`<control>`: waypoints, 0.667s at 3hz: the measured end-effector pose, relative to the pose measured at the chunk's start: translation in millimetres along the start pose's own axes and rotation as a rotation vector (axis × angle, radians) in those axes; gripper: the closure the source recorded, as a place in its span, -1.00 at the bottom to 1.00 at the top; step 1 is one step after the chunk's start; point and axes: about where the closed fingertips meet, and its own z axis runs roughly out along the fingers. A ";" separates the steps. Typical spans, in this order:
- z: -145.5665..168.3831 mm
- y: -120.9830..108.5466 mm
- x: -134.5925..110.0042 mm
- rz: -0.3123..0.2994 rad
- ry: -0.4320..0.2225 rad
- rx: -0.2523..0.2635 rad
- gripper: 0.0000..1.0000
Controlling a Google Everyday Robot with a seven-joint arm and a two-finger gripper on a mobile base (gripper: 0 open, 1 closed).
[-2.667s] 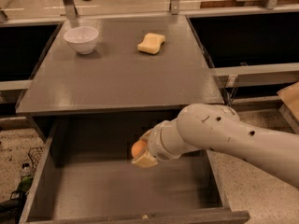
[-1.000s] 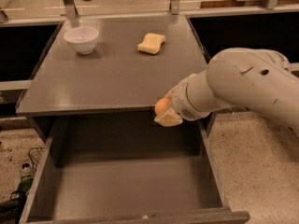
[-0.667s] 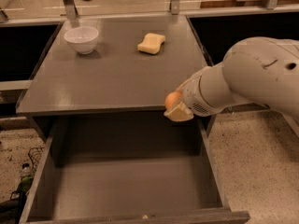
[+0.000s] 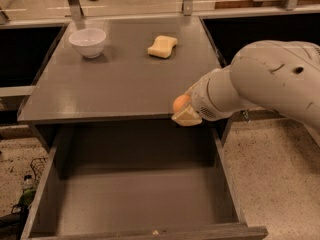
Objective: Pick orange from top drawer and place on counter
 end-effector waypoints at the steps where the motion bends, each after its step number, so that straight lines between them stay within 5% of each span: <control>1: 14.9 -12.8 -6.6 0.013 0.005 0.013 1.00; 2: 33.3 -22.2 -10.5 0.023 0.017 0.008 1.00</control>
Offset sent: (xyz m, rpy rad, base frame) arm 0.0639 0.0164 -0.0263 -0.0048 0.0366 -0.0386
